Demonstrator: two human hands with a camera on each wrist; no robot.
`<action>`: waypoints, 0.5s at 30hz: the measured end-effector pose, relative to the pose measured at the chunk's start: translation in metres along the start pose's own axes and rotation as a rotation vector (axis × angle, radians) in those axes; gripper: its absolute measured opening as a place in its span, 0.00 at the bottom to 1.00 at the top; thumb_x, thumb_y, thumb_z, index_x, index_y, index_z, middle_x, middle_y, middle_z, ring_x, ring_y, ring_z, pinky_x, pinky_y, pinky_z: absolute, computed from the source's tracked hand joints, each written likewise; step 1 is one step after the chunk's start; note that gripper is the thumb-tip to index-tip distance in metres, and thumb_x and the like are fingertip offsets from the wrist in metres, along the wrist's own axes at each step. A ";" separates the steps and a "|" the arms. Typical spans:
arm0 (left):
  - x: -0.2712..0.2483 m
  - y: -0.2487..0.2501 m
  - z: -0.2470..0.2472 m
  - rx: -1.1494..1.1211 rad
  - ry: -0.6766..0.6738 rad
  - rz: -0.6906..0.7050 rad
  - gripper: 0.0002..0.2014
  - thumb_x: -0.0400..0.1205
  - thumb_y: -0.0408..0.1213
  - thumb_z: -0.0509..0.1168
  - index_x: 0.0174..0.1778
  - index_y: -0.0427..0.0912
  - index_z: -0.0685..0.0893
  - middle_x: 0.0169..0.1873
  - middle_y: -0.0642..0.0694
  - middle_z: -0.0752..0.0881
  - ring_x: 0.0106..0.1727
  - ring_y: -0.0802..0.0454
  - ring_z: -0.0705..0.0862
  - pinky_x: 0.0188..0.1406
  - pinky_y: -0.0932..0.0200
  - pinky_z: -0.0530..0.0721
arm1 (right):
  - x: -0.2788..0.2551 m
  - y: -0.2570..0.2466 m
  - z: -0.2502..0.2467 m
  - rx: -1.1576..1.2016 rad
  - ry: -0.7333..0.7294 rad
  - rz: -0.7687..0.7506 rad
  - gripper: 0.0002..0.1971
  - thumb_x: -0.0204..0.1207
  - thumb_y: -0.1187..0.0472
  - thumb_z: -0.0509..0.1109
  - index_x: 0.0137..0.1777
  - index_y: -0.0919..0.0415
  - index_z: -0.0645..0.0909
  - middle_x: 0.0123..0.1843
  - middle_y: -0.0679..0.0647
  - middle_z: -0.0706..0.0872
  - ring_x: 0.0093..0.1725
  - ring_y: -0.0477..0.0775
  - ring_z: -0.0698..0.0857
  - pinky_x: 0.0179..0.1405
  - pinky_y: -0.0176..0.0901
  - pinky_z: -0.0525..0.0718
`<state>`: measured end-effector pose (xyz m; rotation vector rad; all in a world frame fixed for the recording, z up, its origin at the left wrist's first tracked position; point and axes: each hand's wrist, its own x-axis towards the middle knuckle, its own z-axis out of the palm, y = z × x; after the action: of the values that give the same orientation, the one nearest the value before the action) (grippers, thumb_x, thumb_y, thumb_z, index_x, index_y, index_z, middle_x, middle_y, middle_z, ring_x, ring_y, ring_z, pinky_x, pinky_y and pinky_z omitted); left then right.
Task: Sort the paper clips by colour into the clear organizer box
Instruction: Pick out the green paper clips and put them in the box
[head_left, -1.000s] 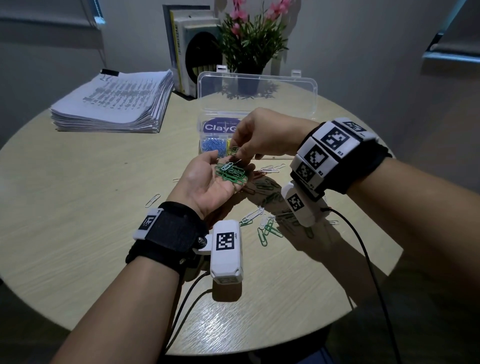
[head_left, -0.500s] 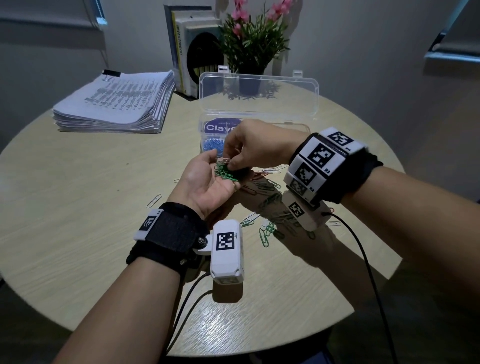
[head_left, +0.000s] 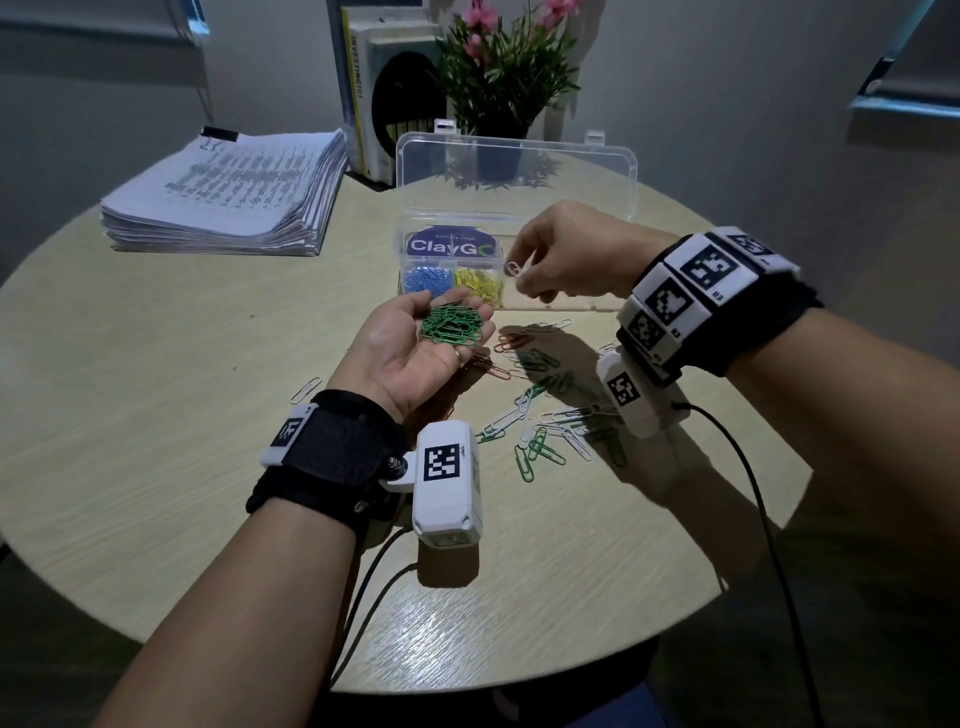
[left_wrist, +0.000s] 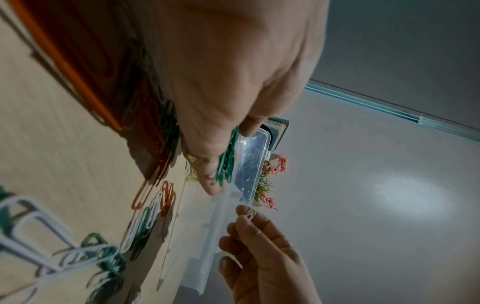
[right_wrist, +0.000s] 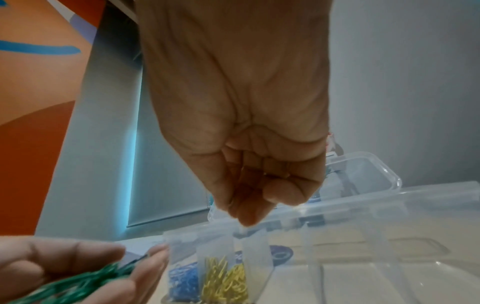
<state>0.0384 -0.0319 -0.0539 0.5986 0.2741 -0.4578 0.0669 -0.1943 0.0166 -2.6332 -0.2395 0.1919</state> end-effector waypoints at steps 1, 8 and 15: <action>0.000 0.000 0.000 -0.005 -0.003 0.000 0.20 0.89 0.38 0.46 0.46 0.29 0.79 0.46 0.31 0.81 0.47 0.39 0.82 0.49 0.45 0.81 | 0.000 0.004 -0.003 -0.003 0.021 0.018 0.06 0.77 0.67 0.70 0.52 0.63 0.86 0.40 0.57 0.88 0.35 0.49 0.86 0.19 0.30 0.76; 0.000 -0.008 0.005 -0.032 -0.016 -0.020 0.18 0.88 0.35 0.46 0.47 0.29 0.79 0.42 0.32 0.82 0.44 0.40 0.82 0.38 0.47 0.88 | 0.016 0.013 -0.010 -0.105 0.228 0.063 0.12 0.81 0.64 0.64 0.56 0.69 0.87 0.51 0.62 0.88 0.52 0.59 0.85 0.48 0.42 0.82; 0.003 -0.013 0.009 -0.080 -0.029 -0.053 0.16 0.87 0.32 0.48 0.43 0.29 0.79 0.40 0.32 0.82 0.43 0.40 0.82 0.41 0.44 0.86 | 0.024 0.051 -0.023 -0.243 0.454 0.233 0.09 0.74 0.69 0.66 0.47 0.62 0.88 0.49 0.59 0.89 0.50 0.62 0.86 0.48 0.48 0.85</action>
<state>0.0354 -0.0477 -0.0536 0.5070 0.2797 -0.5034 0.1014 -0.2436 0.0097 -2.8497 0.2108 -0.3806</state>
